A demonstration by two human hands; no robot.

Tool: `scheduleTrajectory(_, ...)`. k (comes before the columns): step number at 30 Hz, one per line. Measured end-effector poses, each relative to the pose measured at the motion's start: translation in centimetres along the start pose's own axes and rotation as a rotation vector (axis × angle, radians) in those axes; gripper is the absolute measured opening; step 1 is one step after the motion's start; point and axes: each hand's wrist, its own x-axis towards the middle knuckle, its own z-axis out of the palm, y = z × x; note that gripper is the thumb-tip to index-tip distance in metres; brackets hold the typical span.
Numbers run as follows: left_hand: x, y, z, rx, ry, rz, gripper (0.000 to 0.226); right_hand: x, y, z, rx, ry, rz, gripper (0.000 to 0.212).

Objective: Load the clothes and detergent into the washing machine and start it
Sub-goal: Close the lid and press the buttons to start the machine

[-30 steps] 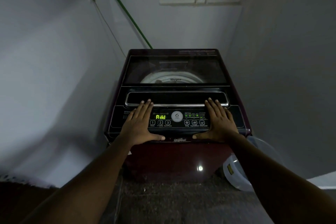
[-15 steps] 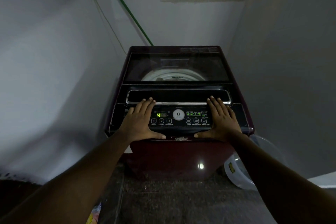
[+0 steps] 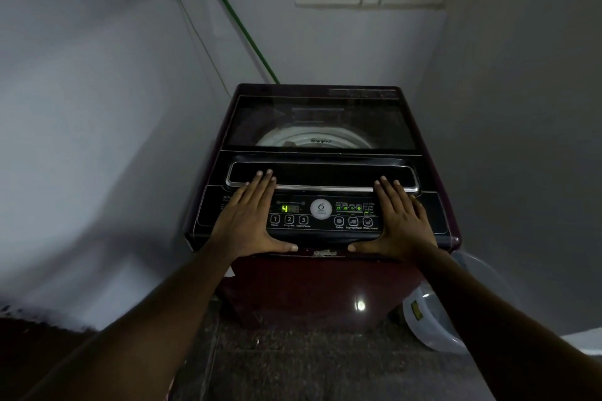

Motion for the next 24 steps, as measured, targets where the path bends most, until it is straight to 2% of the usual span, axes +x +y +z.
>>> scheduleTrajectory(9,-0.16,-0.07,0.43,0.012,0.009,0.003,0.149,-0.11,-0.24,0.59,0.026,0.048,0.016,0.135)
scheduleTrajectory(24,-0.06,-0.09,0.28,0.017,0.011,-0.003,0.149,0.0,-0.35,0.54,-0.001,0.059,0.032,0.135)
